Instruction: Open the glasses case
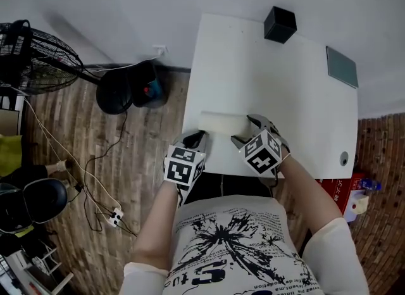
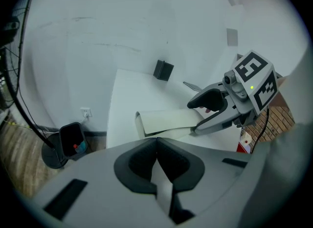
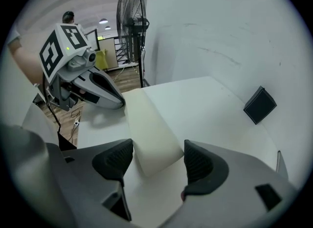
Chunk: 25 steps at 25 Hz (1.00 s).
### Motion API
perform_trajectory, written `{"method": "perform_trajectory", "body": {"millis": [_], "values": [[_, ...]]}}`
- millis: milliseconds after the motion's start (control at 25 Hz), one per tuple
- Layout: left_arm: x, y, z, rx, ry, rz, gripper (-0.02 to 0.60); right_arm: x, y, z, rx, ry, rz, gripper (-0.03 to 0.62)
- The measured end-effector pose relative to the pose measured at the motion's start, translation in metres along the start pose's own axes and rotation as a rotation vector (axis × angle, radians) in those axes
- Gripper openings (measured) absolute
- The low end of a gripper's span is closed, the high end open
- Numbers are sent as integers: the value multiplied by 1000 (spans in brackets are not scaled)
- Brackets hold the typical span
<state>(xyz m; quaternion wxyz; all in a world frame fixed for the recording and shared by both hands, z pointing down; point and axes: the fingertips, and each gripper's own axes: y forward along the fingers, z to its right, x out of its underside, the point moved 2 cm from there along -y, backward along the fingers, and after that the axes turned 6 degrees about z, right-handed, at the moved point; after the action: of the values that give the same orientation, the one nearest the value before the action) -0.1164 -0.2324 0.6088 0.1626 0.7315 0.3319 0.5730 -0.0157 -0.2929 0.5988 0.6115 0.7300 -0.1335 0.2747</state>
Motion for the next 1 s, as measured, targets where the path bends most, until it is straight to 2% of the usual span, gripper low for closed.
{"method": "perform_trajectory", "body": {"millis": [200, 320, 560, 720, 880, 1000], "values": [[0, 2, 1, -12, -6, -19, 14, -3, -3, 7, -76, 41, -6, 337], [0, 3, 1, -31, -6, -34, 14, -8, -4, 8, -99, 20, 2, 312], [-2, 4, 1, -34, -11, -36, 14, -20, -11, 11, -107, -38, 30, 218], [-3, 4, 2, -29, -23, -34, 14, -28, -13, 19, -123, -6, 44, 166], [-3, 3, 1, -35, -43, -31, 14, -36, -12, 33, -94, 9, 65, 106], [-3, 4, 2, -35, -47, -33, 14, -36, -9, 42, -92, 10, 71, 92]]}}
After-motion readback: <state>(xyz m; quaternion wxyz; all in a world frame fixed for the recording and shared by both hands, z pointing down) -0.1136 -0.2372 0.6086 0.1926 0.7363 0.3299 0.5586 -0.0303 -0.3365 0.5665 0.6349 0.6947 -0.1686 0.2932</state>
